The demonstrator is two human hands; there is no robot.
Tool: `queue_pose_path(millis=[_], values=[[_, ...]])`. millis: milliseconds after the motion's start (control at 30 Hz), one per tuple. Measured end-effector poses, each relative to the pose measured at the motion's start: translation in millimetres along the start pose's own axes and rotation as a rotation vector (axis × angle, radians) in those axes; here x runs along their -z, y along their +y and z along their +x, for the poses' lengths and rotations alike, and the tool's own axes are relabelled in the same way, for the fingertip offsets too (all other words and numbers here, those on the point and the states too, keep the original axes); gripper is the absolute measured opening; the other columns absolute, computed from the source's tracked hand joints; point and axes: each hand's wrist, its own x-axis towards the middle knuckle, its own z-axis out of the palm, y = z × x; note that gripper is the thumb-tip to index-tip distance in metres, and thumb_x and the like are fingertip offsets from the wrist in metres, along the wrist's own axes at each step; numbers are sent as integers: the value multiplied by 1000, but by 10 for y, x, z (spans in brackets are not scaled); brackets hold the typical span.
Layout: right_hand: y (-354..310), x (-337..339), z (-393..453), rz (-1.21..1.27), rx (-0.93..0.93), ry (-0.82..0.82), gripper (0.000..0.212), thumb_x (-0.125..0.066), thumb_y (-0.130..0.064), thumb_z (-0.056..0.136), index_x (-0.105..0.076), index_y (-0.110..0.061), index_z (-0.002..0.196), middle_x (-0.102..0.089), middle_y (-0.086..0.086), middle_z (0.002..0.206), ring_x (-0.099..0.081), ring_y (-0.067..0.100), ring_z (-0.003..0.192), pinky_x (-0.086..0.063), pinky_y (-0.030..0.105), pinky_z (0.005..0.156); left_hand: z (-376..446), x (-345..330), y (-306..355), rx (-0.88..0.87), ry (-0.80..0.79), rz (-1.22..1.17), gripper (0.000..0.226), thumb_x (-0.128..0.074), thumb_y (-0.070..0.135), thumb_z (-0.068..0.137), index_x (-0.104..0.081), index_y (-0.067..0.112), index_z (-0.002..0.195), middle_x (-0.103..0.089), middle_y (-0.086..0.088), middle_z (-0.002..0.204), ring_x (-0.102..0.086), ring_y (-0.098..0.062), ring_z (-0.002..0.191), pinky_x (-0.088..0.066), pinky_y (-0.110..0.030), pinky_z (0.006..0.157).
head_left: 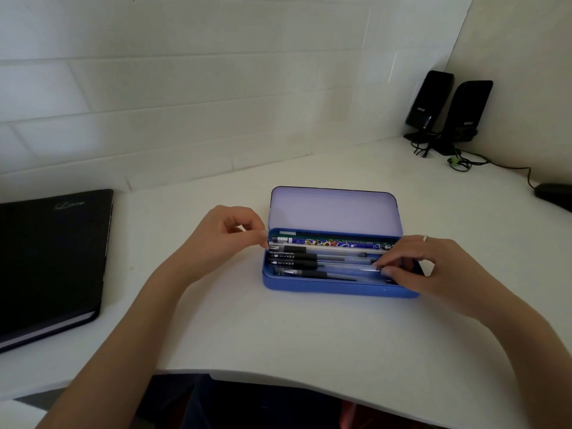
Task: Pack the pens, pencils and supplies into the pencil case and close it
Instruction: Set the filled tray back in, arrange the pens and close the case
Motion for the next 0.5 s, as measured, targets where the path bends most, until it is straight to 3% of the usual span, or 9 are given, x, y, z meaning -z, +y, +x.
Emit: queue_pose_path(millis=[167, 267, 400, 500], values=[[-14, -23, 8, -28, -1, -12, 23, -68, -15, 80, -66, -37, 76, -60, -24, 75, -53, 6, 67, -42, 13, 62, 14, -13, -42, -32, -6, 36, 8, -70, 25, 70, -71, 25, 62, -69, 3, 73, -59, -14, 70, -46, -32, 69], [-12, -24, 6, -10, 5, -2, 24, -70, -14, 79, -70, -37, 76, -63, -12, 72, -54, 12, 67, -43, 20, 62, 7, -23, -60, -49, -50, 59, 9, -77, 33, 64, -75, 24, 67, -70, 8, 78, -59, -7, 67, -45, -20, 61], [-16, -29, 7, 21, -9, 23, 18, -75, -13, 73, -77, -30, 80, -69, -1, 75, -57, 18, 66, -45, 28, 63, 12, -29, -87, -57, -94, 92, 11, -82, 28, 62, -77, 33, 71, -71, 9, 82, -60, -6, 72, -44, -18, 59], [-16, -27, 6, -7, 11, 41, 15, -78, -14, 70, -78, -27, 76, -69, -1, 70, -57, 18, 65, -45, 27, 60, 19, -30, -98, -67, -78, 105, 15, -85, 24, 65, -77, 35, 71, -72, 10, 81, -60, -3, 70, -42, -15, 58]])
